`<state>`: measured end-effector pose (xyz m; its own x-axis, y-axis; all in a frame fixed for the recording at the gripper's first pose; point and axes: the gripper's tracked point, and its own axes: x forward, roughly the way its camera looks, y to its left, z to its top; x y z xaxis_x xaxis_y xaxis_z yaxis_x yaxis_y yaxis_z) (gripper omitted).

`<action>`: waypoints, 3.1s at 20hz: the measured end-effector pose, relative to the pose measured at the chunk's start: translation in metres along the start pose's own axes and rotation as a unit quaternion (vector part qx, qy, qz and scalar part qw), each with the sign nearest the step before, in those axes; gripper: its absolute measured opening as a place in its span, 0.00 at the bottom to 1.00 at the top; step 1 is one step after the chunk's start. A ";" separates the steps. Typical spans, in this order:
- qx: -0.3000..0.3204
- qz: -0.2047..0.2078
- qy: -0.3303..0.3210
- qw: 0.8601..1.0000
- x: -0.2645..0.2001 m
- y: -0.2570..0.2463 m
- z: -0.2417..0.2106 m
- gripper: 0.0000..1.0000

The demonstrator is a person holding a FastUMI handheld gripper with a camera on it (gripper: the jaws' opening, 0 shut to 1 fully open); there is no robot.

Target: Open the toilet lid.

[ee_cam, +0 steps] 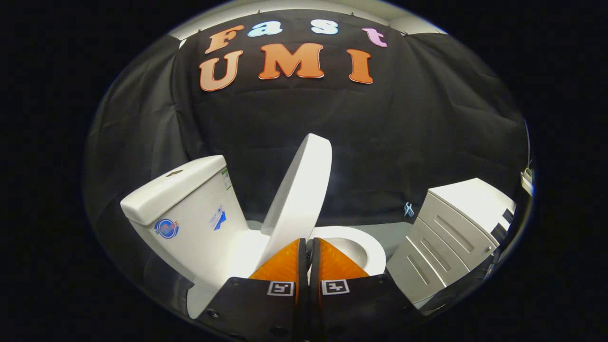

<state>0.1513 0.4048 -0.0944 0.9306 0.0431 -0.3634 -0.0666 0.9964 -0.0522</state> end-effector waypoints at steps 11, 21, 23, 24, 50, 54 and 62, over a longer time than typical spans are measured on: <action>-0.074 -0.026 -0.025 0.997 -0.010 0.057 0.015 0.08; -0.113 -0.033 -0.041 0.992 -0.013 0.104 0.020 0.08; -0.121 -0.028 -0.043 0.991 -0.013 0.116 0.021 0.08; -0.123 -0.024 -0.045 0.991 -0.013 0.122 0.021 0.08; -0.231 -0.003 -0.080 0.970 -0.013 0.231 0.011 0.08; -0.223 -0.001 -0.079 0.972 -0.012 0.228 0.010 0.08; -0.205 0.036 -0.070 0.976 -0.014 0.229 0.011 0.13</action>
<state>0.1267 0.6328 -0.0911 0.9566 0.1493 -0.2503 -0.2443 0.8792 -0.4091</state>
